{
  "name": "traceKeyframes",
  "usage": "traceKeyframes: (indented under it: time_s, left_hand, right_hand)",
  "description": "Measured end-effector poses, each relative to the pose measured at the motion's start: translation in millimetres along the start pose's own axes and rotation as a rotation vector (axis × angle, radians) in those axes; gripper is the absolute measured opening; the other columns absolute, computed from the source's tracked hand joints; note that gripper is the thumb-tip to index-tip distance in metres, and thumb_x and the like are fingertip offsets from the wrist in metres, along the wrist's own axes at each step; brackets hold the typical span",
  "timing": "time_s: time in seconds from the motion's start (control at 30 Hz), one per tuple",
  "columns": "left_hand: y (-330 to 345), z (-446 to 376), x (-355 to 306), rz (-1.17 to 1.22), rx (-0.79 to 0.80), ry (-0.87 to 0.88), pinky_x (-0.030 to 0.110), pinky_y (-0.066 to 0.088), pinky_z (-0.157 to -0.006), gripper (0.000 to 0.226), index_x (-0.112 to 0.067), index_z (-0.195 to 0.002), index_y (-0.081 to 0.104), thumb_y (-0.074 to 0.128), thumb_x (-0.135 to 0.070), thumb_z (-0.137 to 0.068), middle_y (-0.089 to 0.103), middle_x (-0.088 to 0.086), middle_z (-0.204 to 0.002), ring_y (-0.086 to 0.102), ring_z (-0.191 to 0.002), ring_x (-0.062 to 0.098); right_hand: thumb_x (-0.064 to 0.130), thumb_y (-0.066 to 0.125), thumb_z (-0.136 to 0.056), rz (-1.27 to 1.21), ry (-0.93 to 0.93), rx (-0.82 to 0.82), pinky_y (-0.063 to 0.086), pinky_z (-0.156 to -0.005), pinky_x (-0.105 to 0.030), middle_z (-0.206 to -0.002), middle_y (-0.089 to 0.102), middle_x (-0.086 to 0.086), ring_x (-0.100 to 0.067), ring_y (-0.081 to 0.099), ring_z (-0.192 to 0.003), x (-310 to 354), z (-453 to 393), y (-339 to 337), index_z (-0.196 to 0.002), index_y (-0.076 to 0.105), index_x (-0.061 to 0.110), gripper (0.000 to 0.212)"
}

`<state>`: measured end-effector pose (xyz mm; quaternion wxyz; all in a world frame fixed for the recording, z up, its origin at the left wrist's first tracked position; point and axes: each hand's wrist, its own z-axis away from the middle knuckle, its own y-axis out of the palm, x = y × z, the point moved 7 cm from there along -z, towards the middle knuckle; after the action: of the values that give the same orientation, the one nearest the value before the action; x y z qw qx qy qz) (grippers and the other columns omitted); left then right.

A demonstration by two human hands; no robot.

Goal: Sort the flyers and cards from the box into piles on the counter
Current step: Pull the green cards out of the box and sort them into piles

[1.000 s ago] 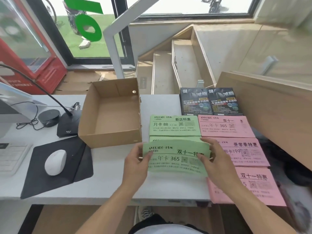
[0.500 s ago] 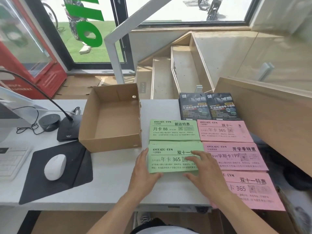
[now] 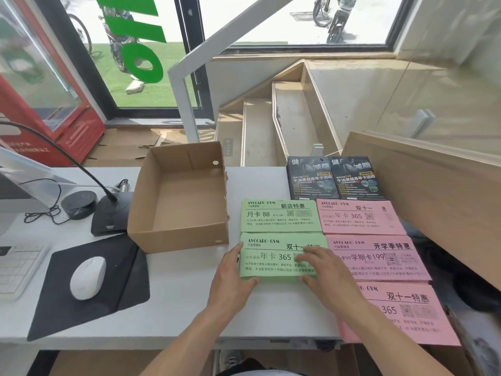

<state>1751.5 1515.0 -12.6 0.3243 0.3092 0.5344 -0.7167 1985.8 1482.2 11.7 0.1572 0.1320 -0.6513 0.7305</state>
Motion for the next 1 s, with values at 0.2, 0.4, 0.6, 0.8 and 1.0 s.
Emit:
traceKeyframes:
  time_s: [0.2, 0.4, 0.6, 0.8, 1.0]
  left_hand:
    - [-0.7, 7.3, -1.6, -0.096, -0.028, 0.059, 0.025, 0.029, -0.117, 0.082, -0.029, -0.152, 0.034, 0.079, -0.029, -0.084, 0.032, -0.014, -0.154, 0.033, -0.142, 0.006]
    - [3.1, 11.9, -5.9, -0.152, -0.021, 0.118, 0.027, 0.025, -0.122, 0.063, -0.033, -0.143, 0.046, 0.075, -0.037, -0.087, 0.018, -0.012, -0.162, 0.023, -0.149, 0.009]
    - [-2.4, 19.1, -15.6, -0.108, -0.021, 0.178, 0.036, 0.022, -0.124, 0.073, -0.039, -0.15, 0.034, 0.074, -0.037, -0.089, 0.007, -0.02, -0.164, 0.005, -0.151, 0.002]
    - [-74.7, 8.7, -26.4, -0.124, -0.406, 0.338, 0.033, 0.015, -0.122, 0.07, -0.028, -0.151, 0.04, 0.074, -0.03, -0.09, 0.015, -0.01, -0.167, 0.003, -0.155, 0.008]
    - [-167.9, -30.8, 20.7, -0.226, -0.58, -0.008, 0.043, 0.003, -0.126, 0.079, -0.022, -0.156, 0.03, 0.066, -0.048, -0.091, 0.001, 0.004, -0.169, -0.01, -0.155, 0.018]
  right_hand:
    - [0.05, 0.068, -0.087, 0.027, 0.011, -0.022, 0.022, -0.119, -0.034, -0.15, 0.042, 0.015, -0.01, 0.031, -0.141, 4.0, -2.4, -2.4, -0.134, 0.055, 0.04, 0.05]
    - [0.057, 0.058, -0.092, 0.049, 0.028, -0.048, 0.022, -0.119, -0.035, -0.151, 0.042, 0.011, -0.012, 0.032, -0.141, 13.0, -0.7, 2.6, -0.135, 0.055, 0.039, 0.046]
    - [0.059, 0.054, -0.093, 0.09, 0.045, -0.072, 0.024, -0.116, -0.035, -0.144, 0.049, 0.01, -0.014, 0.038, -0.135, 24.9, -9.4, 2.2, -0.133, 0.056, 0.036, 0.046]
    - [0.049, 0.063, -0.093, -0.259, -0.047, -0.039, 0.036, -0.107, -0.029, -0.137, 0.049, 0.015, -0.008, 0.042, -0.13, 91.2, -47.6, -3.5, -0.135, 0.054, 0.033, 0.046]
    - [0.059, 0.062, -0.089, -0.567, 0.095, 0.043, 0.047, -0.102, -0.043, -0.137, 0.053, 0.008, -0.018, 0.063, -0.11, 153.2, -109.1, 1.8, -0.147, 0.042, 0.033, 0.067]
